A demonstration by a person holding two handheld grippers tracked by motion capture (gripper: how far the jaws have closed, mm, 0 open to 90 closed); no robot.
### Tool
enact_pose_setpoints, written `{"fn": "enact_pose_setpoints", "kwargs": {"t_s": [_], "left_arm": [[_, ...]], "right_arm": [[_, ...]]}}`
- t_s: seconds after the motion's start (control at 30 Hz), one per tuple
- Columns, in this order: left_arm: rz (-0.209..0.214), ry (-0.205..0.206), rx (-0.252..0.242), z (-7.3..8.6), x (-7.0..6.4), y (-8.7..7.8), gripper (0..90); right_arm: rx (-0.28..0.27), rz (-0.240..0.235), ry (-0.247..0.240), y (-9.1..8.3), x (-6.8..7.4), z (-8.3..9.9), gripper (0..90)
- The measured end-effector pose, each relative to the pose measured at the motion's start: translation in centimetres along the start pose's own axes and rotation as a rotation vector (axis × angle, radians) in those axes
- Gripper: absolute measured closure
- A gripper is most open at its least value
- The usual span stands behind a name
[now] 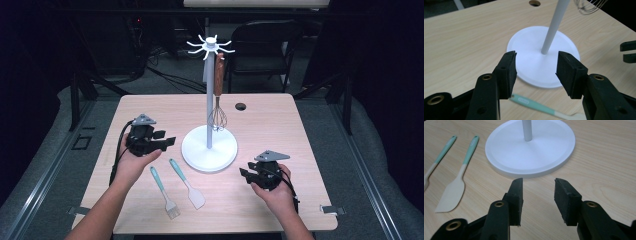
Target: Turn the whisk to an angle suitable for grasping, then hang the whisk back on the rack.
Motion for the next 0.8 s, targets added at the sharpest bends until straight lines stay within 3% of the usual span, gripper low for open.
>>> {"fn": "enact_pose_setpoints", "kwargs": {"t_s": [0.2,0.33,0.47,0.63,0.67,0.73,0.8], "left_arm": [[-0.014,-0.073,0.012,3.6,1.9,0.3,50.1],[-0.04,-0.099,0.031,6.5,2.6,1.2,49.9],[-0.052,-0.116,0.05,8.4,3.1,1.7,49.8],[-0.039,-0.14,0.038,9.5,3.5,1.8,50.0],[-0.038,-0.142,0.035,9.6,3.5,1.8,50.1],[-0.032,-0.15,0.026,9.7,3.6,1.8,50.0],[-0.032,-0.155,0.021,9.9,3.7,1.9,50.1]], "right_arm": [[0.02,-0.023,0.022,-0.2,-0.4,-0.1,65.6],[0.034,-0.023,0.034,-0.1,-0.7,-0.2,68.5],[0.045,-0.015,0.024,0.0,-0.7,-0.3,70.0],[0.045,-0.016,0.024,0.0,-0.7,-0.4,73.0],[0.071,0.002,0.004,-0.2,-0.9,-0.4,73.8],[0.05,-0.015,0.022,-0.1,-0.7,-0.4,74.9],[0.056,-0.011,0.009,-0.2,-0.8,-0.5,76.7]]}}
Point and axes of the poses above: each handheld gripper's, and its own axes: y roughly forward along the jaws, z roughly out of its underside, x roughly to its left, the point moved 2 cm from there along y, roughly forward along the jaws, and after that the axes turned 7 degrees about x, right-handed, at the moved point
